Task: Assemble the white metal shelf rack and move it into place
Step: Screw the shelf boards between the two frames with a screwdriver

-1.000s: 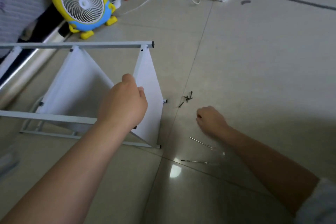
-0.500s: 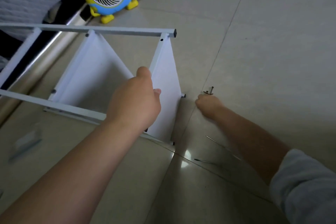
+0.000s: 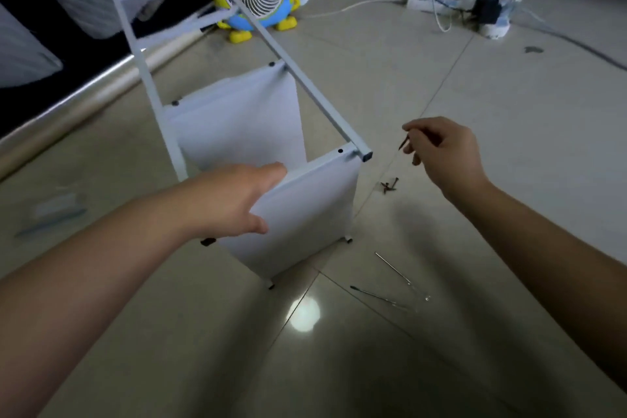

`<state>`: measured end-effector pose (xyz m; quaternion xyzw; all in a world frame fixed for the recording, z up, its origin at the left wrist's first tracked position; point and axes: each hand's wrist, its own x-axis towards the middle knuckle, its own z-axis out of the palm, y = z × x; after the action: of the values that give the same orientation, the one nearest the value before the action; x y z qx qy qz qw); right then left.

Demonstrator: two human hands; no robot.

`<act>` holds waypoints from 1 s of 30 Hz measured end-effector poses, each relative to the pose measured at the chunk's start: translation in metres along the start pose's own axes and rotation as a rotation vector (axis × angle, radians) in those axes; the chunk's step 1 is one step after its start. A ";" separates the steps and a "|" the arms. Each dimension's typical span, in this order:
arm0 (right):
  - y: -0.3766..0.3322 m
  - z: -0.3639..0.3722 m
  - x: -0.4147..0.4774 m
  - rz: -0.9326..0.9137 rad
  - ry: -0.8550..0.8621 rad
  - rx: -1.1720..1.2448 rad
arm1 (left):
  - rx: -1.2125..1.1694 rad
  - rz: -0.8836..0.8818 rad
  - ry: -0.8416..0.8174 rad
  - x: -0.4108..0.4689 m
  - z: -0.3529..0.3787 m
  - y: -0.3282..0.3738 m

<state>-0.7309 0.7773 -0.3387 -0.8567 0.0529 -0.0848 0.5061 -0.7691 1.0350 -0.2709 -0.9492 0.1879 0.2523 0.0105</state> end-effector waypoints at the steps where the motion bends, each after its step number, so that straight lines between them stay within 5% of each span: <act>1: -0.014 -0.002 -0.005 -0.011 -0.011 0.035 | -0.003 0.016 0.001 0.000 0.000 -0.005; 8: -0.080 0.004 -0.036 -0.103 -0.132 0.046 | 0.101 0.078 0.041 -0.007 -0.002 -0.028; 16: -0.088 0.021 -0.046 -0.113 -0.119 0.099 | -0.244 0.087 0.479 0.021 -0.013 0.023; 20: -0.087 0.021 -0.045 -0.140 -0.162 0.017 | -0.236 0.081 0.596 0.016 0.003 0.025; 30: -0.096 0.013 -0.041 -0.568 -0.267 -0.367 | -0.190 0.046 0.481 0.006 0.012 0.021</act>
<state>-0.7684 0.8421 -0.2651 -0.9173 -0.2395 -0.0984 0.3026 -0.7771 1.0150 -0.2828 -0.9741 0.1821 0.0358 -0.1295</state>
